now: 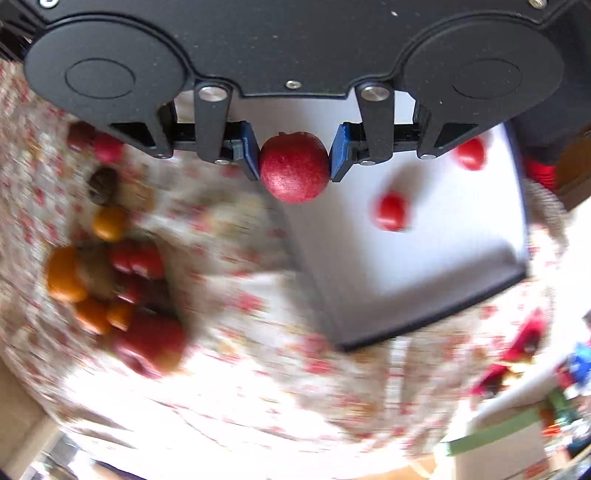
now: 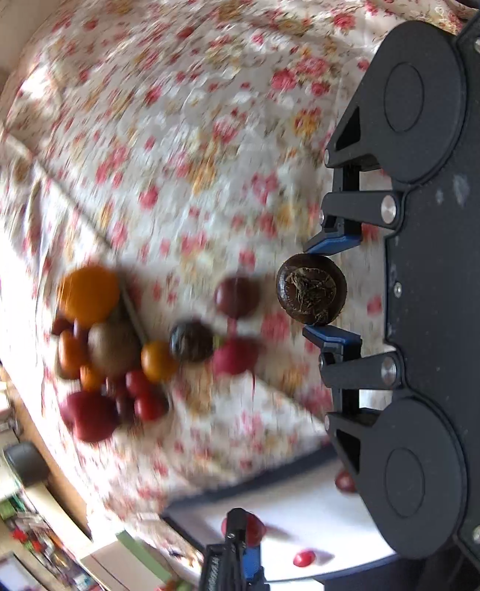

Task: Organize fruits
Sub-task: 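Carry the red fruit and brown fruit into the white box and open both grippers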

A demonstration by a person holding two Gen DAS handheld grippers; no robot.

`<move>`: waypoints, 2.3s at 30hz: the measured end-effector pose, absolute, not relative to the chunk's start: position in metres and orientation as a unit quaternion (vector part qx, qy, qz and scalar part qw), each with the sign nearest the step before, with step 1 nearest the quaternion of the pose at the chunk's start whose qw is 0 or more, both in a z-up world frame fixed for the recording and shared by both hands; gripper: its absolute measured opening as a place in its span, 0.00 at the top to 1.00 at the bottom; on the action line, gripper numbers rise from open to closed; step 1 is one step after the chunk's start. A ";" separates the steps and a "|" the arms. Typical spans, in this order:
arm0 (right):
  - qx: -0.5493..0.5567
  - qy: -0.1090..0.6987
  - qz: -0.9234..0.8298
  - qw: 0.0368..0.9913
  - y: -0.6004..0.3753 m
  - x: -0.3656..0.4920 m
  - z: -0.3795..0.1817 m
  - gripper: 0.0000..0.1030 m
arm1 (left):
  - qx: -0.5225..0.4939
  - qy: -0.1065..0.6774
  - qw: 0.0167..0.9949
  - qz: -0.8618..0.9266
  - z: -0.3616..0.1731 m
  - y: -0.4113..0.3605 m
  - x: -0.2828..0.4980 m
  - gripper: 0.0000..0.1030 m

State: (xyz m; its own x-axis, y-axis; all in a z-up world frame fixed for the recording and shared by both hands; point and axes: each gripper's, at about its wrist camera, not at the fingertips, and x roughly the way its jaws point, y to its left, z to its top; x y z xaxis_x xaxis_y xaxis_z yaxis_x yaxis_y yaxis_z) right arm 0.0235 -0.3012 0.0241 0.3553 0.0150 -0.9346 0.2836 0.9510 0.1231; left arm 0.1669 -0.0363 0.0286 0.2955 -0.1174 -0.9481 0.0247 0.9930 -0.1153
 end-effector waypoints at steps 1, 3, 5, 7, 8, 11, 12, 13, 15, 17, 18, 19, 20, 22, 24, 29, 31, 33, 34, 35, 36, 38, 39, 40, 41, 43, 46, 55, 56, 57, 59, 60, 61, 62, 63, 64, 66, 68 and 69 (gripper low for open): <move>0.129 0.562 -0.073 0.814 -0.293 0.026 0.027 0.59 | -0.038 0.592 0.804 -0.030 0.029 -0.026 0.171 0.53; 0.120 0.565 -0.055 0.815 -0.273 0.031 0.031 0.59 | -0.041 0.596 0.802 -0.002 0.027 -0.006 0.178 0.53; 0.113 0.570 -0.033 0.813 -0.249 0.039 0.033 0.59 | -0.048 0.603 0.796 0.024 0.024 0.013 0.186 0.53; 0.105 0.577 -0.009 0.810 -0.225 0.048 0.033 0.59 | -0.051 0.611 0.789 0.047 0.018 0.030 0.191 0.53; 0.100 0.582 0.001 0.807 -0.212 0.053 0.033 0.59 | -0.054 0.612 0.787 0.054 0.014 0.038 0.193 0.53; 0.081 0.591 0.024 0.803 -0.176 0.065 0.032 0.59 | -0.077 0.613 0.784 0.065 0.004 0.058 0.196 0.53; 0.074 0.593 0.030 0.801 -0.163 0.068 0.032 0.59 | -0.090 0.616 0.780 0.069 0.001 0.066 0.196 0.53; 0.069 0.595 0.037 0.800 -0.152 0.072 0.031 0.59 | -0.102 0.619 0.776 0.069 -0.001 0.072 0.196 0.53; 0.061 0.601 0.043 0.796 -0.133 0.079 0.029 0.59 | -0.123 0.617 0.775 0.066 0.000 0.080 0.195 0.53; 0.057 0.609 0.044 0.790 -0.117 0.088 0.023 0.59 | -0.125 0.612 0.778 0.073 0.003 0.085 0.192 0.53; 0.056 0.614 0.042 0.786 -0.110 0.091 0.021 0.59 | -0.127 0.608 0.780 0.076 0.005 0.086 0.191 0.53; 0.056 0.619 0.039 0.783 -0.104 0.094 0.017 0.59 | -0.130 0.605 0.781 0.077 0.006 0.088 0.190 0.53; 0.054 0.622 0.038 0.780 -0.099 0.097 0.014 0.59 | -0.136 0.604 0.782 0.076 0.007 0.090 0.189 0.53; 0.048 0.627 0.031 0.777 -0.086 0.099 0.011 0.59 | -0.146 0.606 0.779 0.072 0.006 0.093 0.188 0.53; 0.040 0.628 0.025 0.776 -0.075 0.100 0.008 0.59 | -0.149 0.608 0.777 0.067 0.005 0.095 0.187 0.53; 0.026 0.632 0.017 0.774 -0.057 0.106 0.003 0.59 | -0.135 0.609 0.778 0.076 0.002 0.095 0.187 0.53; 0.020 0.633 0.012 0.774 -0.052 0.107 0.004 0.59 | -0.132 0.611 0.777 0.081 0.003 0.096 0.188 0.53; 0.015 0.632 0.009 0.774 -0.050 0.108 0.004 0.59 | -0.129 0.612 0.776 0.084 0.002 0.098 0.188 0.53; 0.013 0.633 0.007 0.774 -0.048 0.108 0.003 0.59 | -0.126 0.613 0.775 0.084 0.002 0.099 0.188 0.53; 0.011 0.634 0.005 0.773 -0.047 0.108 0.003 0.59 | -0.124 0.615 0.774 0.084 0.001 0.099 0.188 0.53; 0.009 0.635 0.002 0.772 -0.046 0.109 0.002 0.59 | -0.124 0.618 0.772 0.082 0.000 0.099 0.188 0.53; 0.005 0.637 -0.002 0.771 -0.044 0.110 0.000 0.59 | -0.123 0.622 0.769 0.077 -0.002 0.099 0.187 0.53; 0.004 0.638 -0.003 0.770 -0.044 0.109 -0.001 0.59 | -0.122 0.624 0.768 0.074 -0.002 0.098 0.187 0.53; 0.003 0.638 -0.003 0.770 -0.043 0.109 -0.001 0.59 | -0.121 0.624 0.769 0.071 -0.002 0.097 0.187 0.53; 0.003 0.639 -0.004 0.769 -0.042 0.109 -0.002 0.59 | -0.120 0.624 0.769 0.069 -0.002 0.096 0.187 0.53; 0.005 0.640 -0.005 0.768 -0.041 0.110 -0.005 0.59 | -0.118 0.620 0.773 0.064 0.000 0.095 0.187 0.53; 0.007 0.643 -0.002 0.766 -0.041 0.110 -0.008 0.58 | -0.112 0.606 0.785 0.063 0.007 0.093 0.185 0.53; 0.016 0.643 0.004 0.766 -0.045 0.109 -0.009 0.60 | -0.118 0.610 0.782 0.051 0.005 0.091 0.185 0.53; 0.015 0.640 0.004 0.768 -0.045 0.109 -0.007 0.60 | -0.117 0.610 0.782 0.052 0.005 0.091 0.185 0.53; 0.014 0.639 0.004 0.769 -0.045 0.108 -0.005 0.60 | -0.118 0.611 0.781 0.051 0.005 0.091 0.185 0.53; 0.016 0.636 0.007 0.771 -0.046 0.107 -0.002 0.60 | -0.121 0.613 0.780 0.048 0.004 0.091 0.185 0.53; 0.018 0.636 0.009 0.772 -0.046 0.106 0.000 0.60 | -0.121 0.613 0.779 0.048 0.004 0.091 0.185 0.53; 0.019 0.635 0.009 0.773 -0.046 0.106 0.001 0.60 | -0.121 0.613 0.779 0.048 0.004 0.091 0.184 0.53; 0.020 0.634 0.010 0.773 -0.046 0.106 0.002 0.60 | -0.121 0.614 0.779 0.049 0.004 0.091 0.184 0.53; 0.020 0.634 0.010 0.773 -0.046 0.106 0.003 0.60 | -0.121 0.614 0.778 0.049 0.004 0.091 0.184 0.53; 0.021 0.634 0.010 0.773 -0.046 0.106 0.002 0.60 | -0.121 0.615 0.777 0.047 0.003 0.091 0.184 0.53; 0.022 0.636 0.009 0.771 -0.047 0.106 0.001 0.60 | -0.126 0.618 0.775 0.044 0.003 0.092 0.183 0.53; 0.024 0.639 0.009 0.769 -0.048 0.106 -0.002 0.60 | -0.133 0.621 0.772 0.041 0.002 0.093 0.183 0.53; 0.026 0.640 0.008 0.768 -0.049 0.106 -0.003 0.60 | -0.136 0.621 0.771 0.040 0.002 0.094 0.183 0.53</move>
State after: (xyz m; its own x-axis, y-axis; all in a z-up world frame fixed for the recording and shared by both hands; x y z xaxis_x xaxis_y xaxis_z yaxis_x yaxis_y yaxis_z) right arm 0.1062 -0.0493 -0.0035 0.1814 0.0452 -0.9824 0.0206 0.9986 0.0497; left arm 0.1826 0.0935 0.0018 0.2254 -0.1077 -0.9683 -0.2296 0.9600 -0.1602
